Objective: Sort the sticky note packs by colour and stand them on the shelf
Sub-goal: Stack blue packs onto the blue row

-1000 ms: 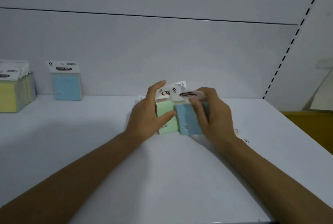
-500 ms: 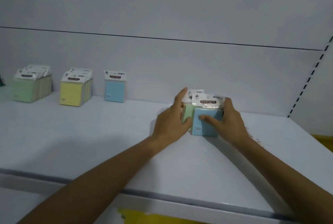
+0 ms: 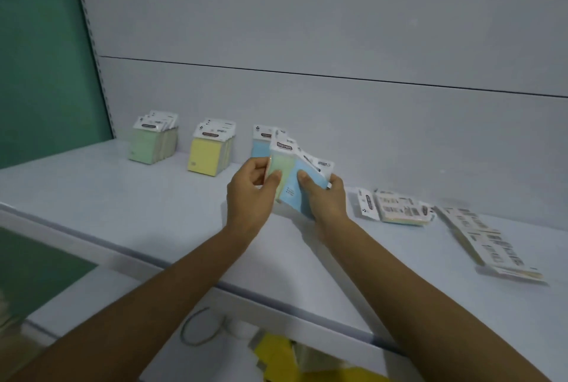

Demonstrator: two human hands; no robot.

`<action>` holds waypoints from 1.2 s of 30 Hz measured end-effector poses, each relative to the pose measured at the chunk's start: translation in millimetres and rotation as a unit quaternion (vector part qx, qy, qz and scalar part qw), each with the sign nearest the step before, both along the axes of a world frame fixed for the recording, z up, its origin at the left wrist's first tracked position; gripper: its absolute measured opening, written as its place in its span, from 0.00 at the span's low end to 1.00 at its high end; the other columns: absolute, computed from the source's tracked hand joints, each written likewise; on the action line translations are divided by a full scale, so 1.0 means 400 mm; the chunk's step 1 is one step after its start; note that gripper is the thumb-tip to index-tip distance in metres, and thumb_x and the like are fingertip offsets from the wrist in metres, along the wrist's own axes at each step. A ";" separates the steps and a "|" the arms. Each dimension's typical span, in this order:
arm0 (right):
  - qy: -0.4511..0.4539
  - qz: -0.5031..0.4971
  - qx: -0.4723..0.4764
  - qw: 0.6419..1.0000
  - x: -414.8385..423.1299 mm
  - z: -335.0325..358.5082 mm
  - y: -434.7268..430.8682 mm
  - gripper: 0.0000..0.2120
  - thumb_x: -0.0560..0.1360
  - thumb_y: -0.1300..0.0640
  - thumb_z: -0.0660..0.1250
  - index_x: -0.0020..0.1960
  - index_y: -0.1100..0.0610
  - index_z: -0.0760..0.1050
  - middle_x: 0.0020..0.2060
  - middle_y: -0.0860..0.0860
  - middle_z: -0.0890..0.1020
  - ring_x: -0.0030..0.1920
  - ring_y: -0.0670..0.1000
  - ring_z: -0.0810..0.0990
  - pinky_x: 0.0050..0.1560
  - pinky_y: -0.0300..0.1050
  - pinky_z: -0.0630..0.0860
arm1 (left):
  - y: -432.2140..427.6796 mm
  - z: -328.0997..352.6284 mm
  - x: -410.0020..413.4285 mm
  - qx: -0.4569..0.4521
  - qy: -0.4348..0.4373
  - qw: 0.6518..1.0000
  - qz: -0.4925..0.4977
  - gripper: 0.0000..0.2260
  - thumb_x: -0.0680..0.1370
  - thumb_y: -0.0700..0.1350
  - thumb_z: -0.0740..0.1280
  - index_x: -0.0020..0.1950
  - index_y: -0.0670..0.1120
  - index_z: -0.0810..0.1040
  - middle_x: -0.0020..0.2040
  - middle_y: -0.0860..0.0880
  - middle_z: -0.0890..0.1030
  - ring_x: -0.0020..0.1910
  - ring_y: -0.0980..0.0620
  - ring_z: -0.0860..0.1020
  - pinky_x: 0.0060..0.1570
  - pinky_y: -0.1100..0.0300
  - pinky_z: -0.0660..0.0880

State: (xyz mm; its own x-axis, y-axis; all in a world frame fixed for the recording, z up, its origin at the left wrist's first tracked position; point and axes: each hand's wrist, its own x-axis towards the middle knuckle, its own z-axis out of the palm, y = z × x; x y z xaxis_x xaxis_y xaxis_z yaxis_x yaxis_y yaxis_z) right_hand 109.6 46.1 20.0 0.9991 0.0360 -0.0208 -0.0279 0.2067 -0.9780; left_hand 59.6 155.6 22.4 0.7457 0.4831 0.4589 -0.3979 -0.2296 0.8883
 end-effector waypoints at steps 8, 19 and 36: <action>0.024 0.085 0.024 0.996 -0.002 0.038 0.229 0.22 0.71 0.48 0.72 0.59 0.57 0.73 0.44 0.52 0.82 0.42 0.50 0.80 0.50 0.50 0.79 | 0.230 0.031 -0.013 -0.044 0.020 0.999 -0.004 0.05 0.76 0.42 0.67 0.47 0.52 0.76 0.48 0.49 0.84 0.47 0.49 0.83 0.47 0.53 0.80; -0.073 0.050 -0.074 0.993 0.036 0.066 0.623 0.22 0.70 0.49 0.73 0.57 0.56 0.68 0.52 0.52 0.77 0.50 0.51 0.78 0.48 0.46 0.77 | 0.654 0.054 0.047 0.016 0.083 0.996 0.005 0.08 0.79 0.43 0.63 0.58 0.49 0.72 0.55 0.48 0.81 0.50 0.48 0.81 0.49 0.51 0.80; -0.099 0.012 -0.270 0.958 0.101 -0.031 0.862 0.20 0.70 0.50 0.73 0.57 0.59 0.73 0.53 0.53 0.81 0.51 0.53 0.81 0.55 0.55 0.79 | 1.073 0.008 0.262 0.093 0.160 0.983 -0.011 0.09 0.76 0.39 0.67 0.56 0.43 0.77 0.54 0.42 0.81 0.48 0.48 0.78 0.52 0.52 0.78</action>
State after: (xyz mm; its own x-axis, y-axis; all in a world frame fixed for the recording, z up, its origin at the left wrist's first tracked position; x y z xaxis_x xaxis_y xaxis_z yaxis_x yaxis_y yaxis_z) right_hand 150.2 391.0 7.4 0.9843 0.0960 0.1478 0.1715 -0.3290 -0.9286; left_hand 164.2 584.7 25.5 0.8759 0.3950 0.2772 -0.1109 -0.3942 0.9123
